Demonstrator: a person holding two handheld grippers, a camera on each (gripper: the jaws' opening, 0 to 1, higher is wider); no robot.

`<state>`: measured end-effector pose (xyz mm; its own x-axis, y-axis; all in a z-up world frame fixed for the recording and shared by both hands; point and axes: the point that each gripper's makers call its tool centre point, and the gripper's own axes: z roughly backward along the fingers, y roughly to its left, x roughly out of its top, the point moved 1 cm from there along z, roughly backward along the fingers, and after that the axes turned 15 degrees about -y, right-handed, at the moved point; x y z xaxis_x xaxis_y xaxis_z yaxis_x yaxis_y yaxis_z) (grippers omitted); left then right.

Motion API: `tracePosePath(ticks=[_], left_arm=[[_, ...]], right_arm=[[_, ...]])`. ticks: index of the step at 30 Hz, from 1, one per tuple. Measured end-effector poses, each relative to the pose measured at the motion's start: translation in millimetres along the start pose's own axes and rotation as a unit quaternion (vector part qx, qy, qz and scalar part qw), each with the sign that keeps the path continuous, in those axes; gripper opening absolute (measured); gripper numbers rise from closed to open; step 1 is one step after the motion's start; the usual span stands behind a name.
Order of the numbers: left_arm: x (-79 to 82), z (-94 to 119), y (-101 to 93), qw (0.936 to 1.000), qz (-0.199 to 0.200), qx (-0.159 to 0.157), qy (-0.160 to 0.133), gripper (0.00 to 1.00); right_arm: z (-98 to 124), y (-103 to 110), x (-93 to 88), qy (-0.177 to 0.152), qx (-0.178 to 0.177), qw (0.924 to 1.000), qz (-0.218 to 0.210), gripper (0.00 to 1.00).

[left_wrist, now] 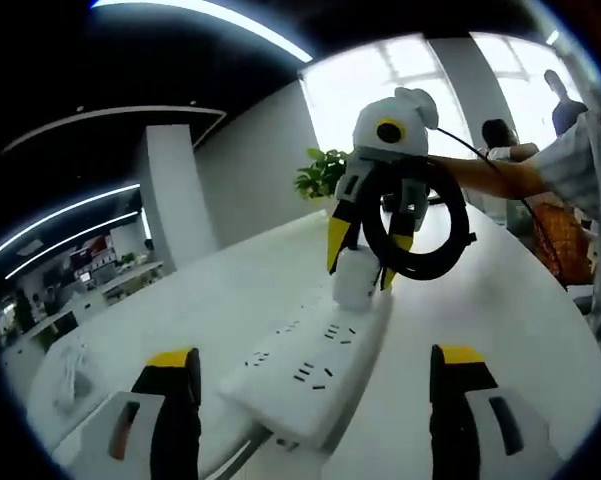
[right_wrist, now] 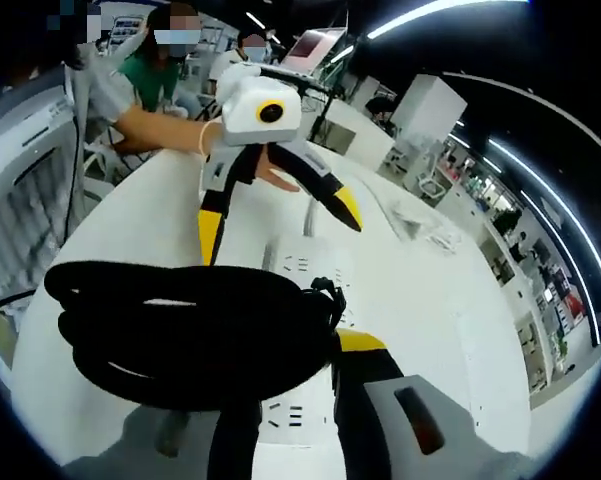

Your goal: Straighten the power strip on the desk, plug the charger into it

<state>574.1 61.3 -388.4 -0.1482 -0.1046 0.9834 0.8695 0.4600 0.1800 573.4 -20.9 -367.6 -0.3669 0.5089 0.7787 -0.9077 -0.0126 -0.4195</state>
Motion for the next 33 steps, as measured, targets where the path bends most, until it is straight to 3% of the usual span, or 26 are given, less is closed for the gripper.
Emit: tracePosePath(ticks=[11, 20, 22, 25, 28, 30, 33], left_arm=[[-0.9, -0.3, -1.0, 1.0000, 0.001, -0.002, 0.002, 0.96], [-1.5, -0.1, -0.8, 0.9999, 0.011, 0.000, 0.000, 0.96], [-3.7, -1.3, -1.3, 0.9999, 0.016, 0.000, 0.001, 0.96], [-9.0, -3.1, -2.3, 0.9997, 0.023, -0.001, 0.007, 0.96], [-13.5, -4.6, -5.4, 0.9996, 0.025, -0.003, 0.014, 0.95], [-15.7, -5.9, -9.2, 0.9995, 0.024, -0.009, 0.019, 0.96], [-16.5, -6.3, -10.4, 0.9994, 0.026, -0.011, 0.020, 0.96]], right_arm=[[0.0, 0.0, -2.8, 0.075, 0.018, 0.9970, -0.004, 0.24], [1.7, 4.3, -6.0, 0.160, 0.031, 0.9860, -0.034, 0.23], [3.7, 6.3, -8.0, 0.193, 0.036, 0.9792, -0.052, 0.23], [4.3, 6.5, -11.0, 0.249, 0.071, 0.9608, -0.099, 0.22], [1.3, 7.4, -11.5, 0.270, 0.103, 0.9458, -0.148, 0.22], [1.6, 9.1, -13.6, 0.302, 0.122, 0.9345, -0.143, 0.22], [1.4, 9.1, -11.8, 0.349, 0.111, 0.9208, -0.135, 0.22]])
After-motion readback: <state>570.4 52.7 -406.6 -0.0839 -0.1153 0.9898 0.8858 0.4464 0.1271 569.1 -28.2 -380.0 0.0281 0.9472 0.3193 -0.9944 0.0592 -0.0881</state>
